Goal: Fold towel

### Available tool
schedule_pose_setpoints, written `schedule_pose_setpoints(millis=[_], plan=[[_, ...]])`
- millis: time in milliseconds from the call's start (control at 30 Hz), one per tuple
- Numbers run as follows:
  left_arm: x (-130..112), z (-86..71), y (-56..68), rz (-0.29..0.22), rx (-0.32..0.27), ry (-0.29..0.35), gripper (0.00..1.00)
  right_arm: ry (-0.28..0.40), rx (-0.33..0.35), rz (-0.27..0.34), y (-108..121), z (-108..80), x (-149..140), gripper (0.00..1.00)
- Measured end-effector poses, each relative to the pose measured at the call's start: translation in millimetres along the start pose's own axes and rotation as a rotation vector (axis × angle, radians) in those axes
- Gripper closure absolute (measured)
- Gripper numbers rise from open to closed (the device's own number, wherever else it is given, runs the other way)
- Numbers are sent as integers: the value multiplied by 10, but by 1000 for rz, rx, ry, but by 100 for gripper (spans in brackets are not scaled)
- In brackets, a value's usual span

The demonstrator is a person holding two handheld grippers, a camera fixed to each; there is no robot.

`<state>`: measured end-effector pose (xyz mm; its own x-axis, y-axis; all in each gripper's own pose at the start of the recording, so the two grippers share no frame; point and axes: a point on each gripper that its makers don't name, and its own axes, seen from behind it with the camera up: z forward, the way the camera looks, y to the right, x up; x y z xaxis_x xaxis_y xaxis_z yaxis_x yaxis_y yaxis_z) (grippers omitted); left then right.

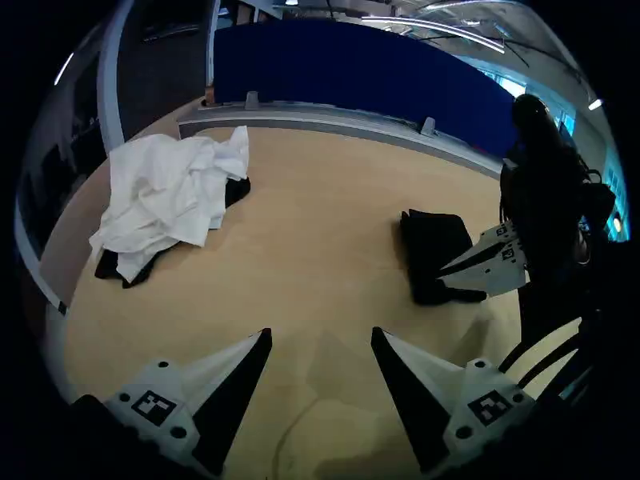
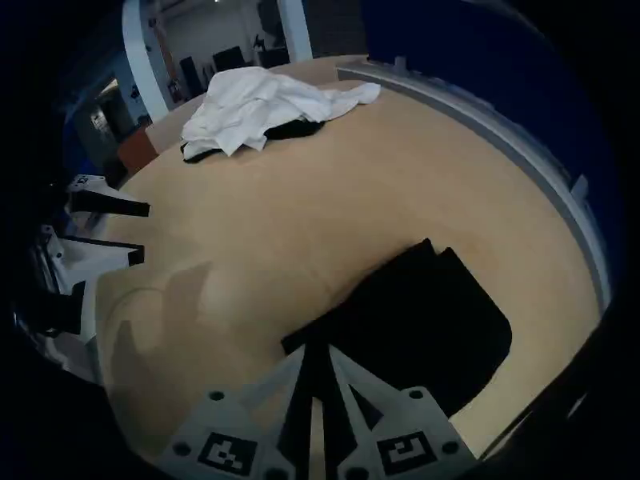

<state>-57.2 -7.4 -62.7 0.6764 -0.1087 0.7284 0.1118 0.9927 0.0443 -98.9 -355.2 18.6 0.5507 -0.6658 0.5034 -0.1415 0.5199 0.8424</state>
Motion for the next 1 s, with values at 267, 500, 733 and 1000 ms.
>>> schedule_pose_setpoints(millis=[267, 500, 733, 1000], plan=[[12, 15, 8, 1, 1, -1, 8, 34, -16, 15, 64, -163, 28, 37], [10, 4, 12, 4, 3, 0, 8, 75, -41, 62, 176, -269, 22, 12], [16, 0, 55, 8, -1, -1, 8, 84, -111, 67, 304, -412, -146, 0], [27, 6, 109, 14, -9, 0, 8, 63, -147, 105, 374, -537, -464, 0]])
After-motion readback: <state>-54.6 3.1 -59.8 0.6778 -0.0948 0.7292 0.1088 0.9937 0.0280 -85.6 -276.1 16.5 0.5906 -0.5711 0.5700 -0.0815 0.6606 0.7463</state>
